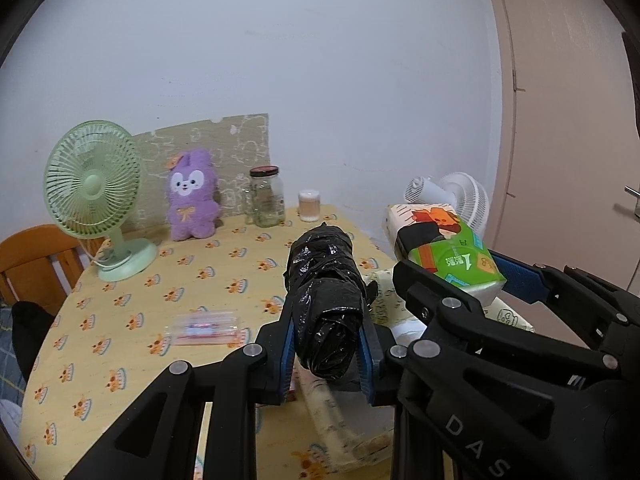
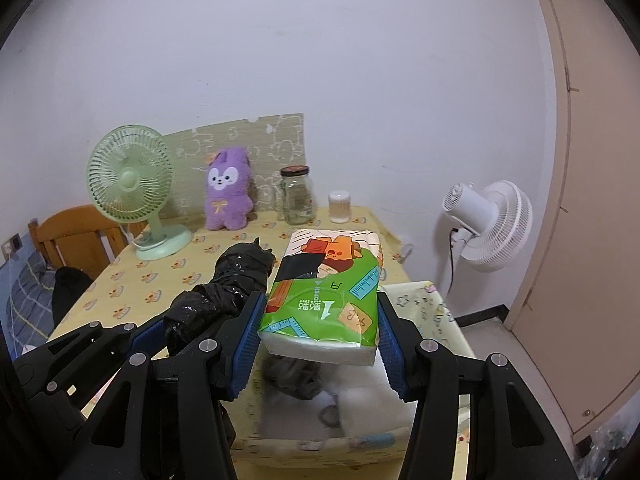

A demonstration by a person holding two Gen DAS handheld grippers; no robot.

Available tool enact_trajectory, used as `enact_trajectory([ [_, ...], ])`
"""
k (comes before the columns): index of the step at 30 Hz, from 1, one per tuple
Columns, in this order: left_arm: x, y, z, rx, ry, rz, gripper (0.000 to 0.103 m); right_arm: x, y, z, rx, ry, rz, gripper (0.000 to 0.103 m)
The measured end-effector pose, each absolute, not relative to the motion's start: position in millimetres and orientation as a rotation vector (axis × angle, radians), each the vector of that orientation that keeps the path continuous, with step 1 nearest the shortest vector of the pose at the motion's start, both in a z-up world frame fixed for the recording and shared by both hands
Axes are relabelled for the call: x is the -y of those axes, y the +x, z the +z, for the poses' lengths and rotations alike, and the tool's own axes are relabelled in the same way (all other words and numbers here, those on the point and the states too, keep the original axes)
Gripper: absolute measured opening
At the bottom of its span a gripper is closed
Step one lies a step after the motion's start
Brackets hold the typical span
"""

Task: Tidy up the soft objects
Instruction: 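Lower the black bundle into the box with the left gripper while the right drops the tissue pack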

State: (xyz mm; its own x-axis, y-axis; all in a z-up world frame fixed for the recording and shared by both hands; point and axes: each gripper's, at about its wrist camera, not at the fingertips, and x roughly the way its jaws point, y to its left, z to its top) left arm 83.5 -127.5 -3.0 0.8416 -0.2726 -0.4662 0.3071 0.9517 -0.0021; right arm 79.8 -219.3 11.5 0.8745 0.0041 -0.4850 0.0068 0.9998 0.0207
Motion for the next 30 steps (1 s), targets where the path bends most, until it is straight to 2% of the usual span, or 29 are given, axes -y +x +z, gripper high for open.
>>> enact_trajectory([
  [11, 164, 97, -22, -0.549, 0.105, -0.367, 0.026, 254, 90, -9, -0.560, 0.059, -0.048, 0.057],
  [14, 172, 101, -29, -0.572, 0.125, -0.353, 0.029, 261, 94, -17, -0.581, 0.065, -0.062, 0.057],
  [18, 177, 104, -35, -0.595, 0.154, -0.332, 0.045, 268, 98, -26, -0.606, 0.075, -0.062, 0.057],
  [21, 179, 105, -37, -0.602, 0.177, -0.300, 0.072, 271, 102, -31, -0.617, 0.082, -0.055, 0.057],
  [24, 179, 104, -36, -0.601, 0.186, -0.280, 0.075, 272, 107, -33, -0.615, 0.092, -0.029, 0.057],
  [27, 181, 104, -36, -0.601, 0.187, -0.296, 0.083, 272, 111, -33, -0.613, 0.094, -0.019, 0.059],
  [30, 182, 109, -38, -0.611, 0.184, -0.291, 0.083, 272, 116, -34, -0.619, 0.090, -0.011, 0.064],
])
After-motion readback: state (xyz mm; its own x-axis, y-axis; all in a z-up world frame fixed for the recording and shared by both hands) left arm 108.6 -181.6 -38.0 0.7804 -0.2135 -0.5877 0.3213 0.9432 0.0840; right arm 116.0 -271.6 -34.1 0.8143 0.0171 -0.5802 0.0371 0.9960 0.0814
